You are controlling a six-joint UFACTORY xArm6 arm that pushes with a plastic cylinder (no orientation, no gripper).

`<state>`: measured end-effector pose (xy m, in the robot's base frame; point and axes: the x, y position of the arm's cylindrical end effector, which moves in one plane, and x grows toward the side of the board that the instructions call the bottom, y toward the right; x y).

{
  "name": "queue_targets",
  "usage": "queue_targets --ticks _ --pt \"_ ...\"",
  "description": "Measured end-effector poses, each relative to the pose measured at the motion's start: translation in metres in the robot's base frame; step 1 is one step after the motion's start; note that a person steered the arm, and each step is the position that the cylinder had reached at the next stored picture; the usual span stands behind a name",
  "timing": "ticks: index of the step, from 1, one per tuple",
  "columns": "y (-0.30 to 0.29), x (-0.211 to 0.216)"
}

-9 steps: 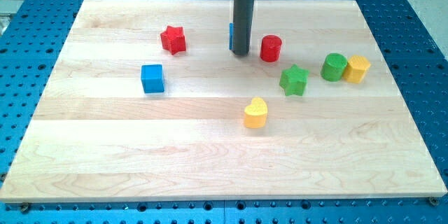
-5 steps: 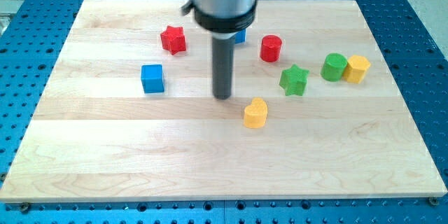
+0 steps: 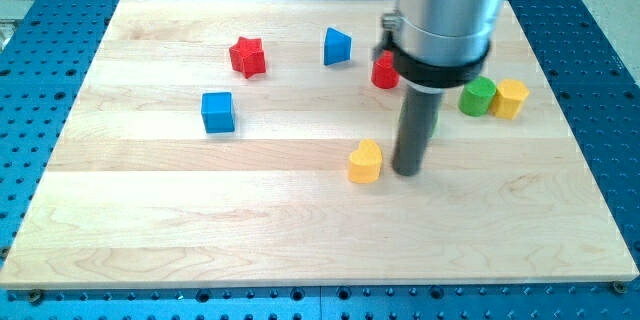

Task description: Place the yellow heart horizontally to the blue cube

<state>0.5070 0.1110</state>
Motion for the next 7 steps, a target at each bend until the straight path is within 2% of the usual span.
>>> queue_targets --ticks 1,3,4,5,7 --pt "-0.014 0.016" --pt "-0.081 -0.006" --pt "-0.081 -0.006" --pt "-0.086 -0.049" --pt "-0.096 -0.009"
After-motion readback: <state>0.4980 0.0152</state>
